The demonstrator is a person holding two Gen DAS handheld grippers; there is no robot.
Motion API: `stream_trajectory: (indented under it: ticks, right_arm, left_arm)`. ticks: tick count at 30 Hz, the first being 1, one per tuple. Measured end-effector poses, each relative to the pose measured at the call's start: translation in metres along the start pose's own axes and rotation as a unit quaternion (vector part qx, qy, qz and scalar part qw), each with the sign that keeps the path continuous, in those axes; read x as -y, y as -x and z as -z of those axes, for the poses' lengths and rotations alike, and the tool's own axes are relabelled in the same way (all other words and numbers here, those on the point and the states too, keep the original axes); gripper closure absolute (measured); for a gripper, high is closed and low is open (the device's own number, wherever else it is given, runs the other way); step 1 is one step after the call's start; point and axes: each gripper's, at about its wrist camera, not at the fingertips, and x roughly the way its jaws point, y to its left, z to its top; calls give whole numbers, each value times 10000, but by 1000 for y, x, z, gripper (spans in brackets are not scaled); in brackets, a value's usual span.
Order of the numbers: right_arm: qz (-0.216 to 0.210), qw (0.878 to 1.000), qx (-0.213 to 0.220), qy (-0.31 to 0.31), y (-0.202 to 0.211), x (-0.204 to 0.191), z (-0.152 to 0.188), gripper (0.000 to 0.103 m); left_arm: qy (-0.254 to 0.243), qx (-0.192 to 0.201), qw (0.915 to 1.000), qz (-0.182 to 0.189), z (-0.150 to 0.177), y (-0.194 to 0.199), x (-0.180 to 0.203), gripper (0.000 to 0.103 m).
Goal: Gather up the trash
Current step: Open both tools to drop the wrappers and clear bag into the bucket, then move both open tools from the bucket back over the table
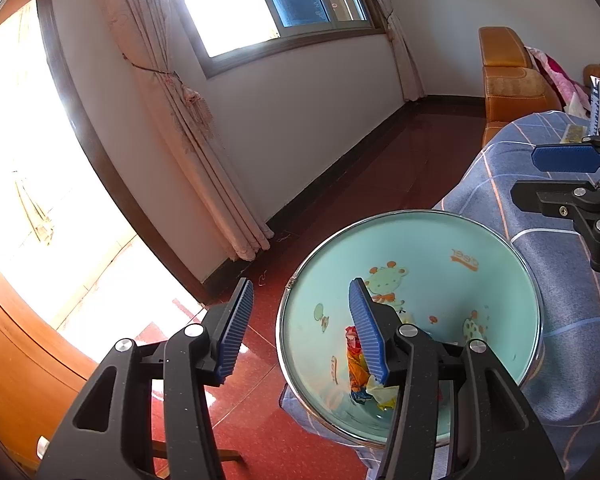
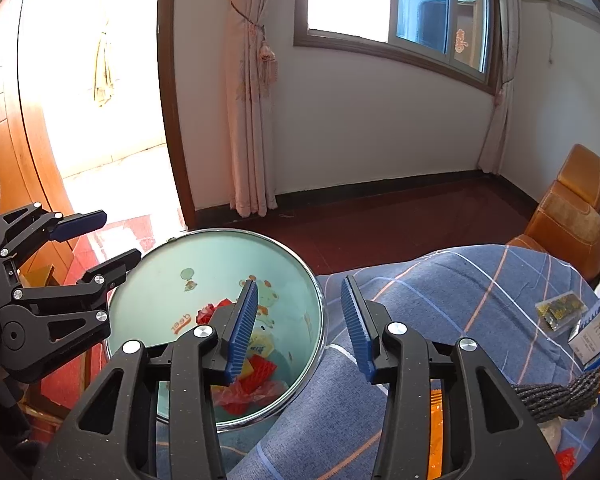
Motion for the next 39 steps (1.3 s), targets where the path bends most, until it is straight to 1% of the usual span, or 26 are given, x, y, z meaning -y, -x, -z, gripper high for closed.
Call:
stream_trajectory:
  ticks: [15, 19, 23, 25, 27, 29, 39]
  right_arm:
    - [15, 10000, 0, 15, 2, 0, 2, 59]
    - [34, 10000, 0, 22, 4, -1, 4, 58]
    - [42, 10000, 0, 21, 4, -1, 5, 58]
    - [52, 10000, 9, 11, 5, -1, 6, 57]
    - [78, 10000, 34, 11, 6, -1, 6, 53]
    - [94, 9999, 49, -13, 7, 0, 7, 52]
    - [193, 9995, 85, -216, 19, 7, 11, 49]
  left_arm:
    - [10, 11, 10000, -19, 0, 0, -1, 52]
    - [10, 40, 10000, -39, 0, 2, 0, 46]
    - [3, 41, 10000, -37, 0, 2, -1, 46]
    - [2, 50, 10000, -38, 0, 2, -1, 45]
    - [-9, 55, 10000, -42, 0, 2, -1, 42]
    - [-14, 57, 10000, -44, 0, 2, 0, 40]
    - [-55, 18, 10000, 13, 2, 1, 2, 39]
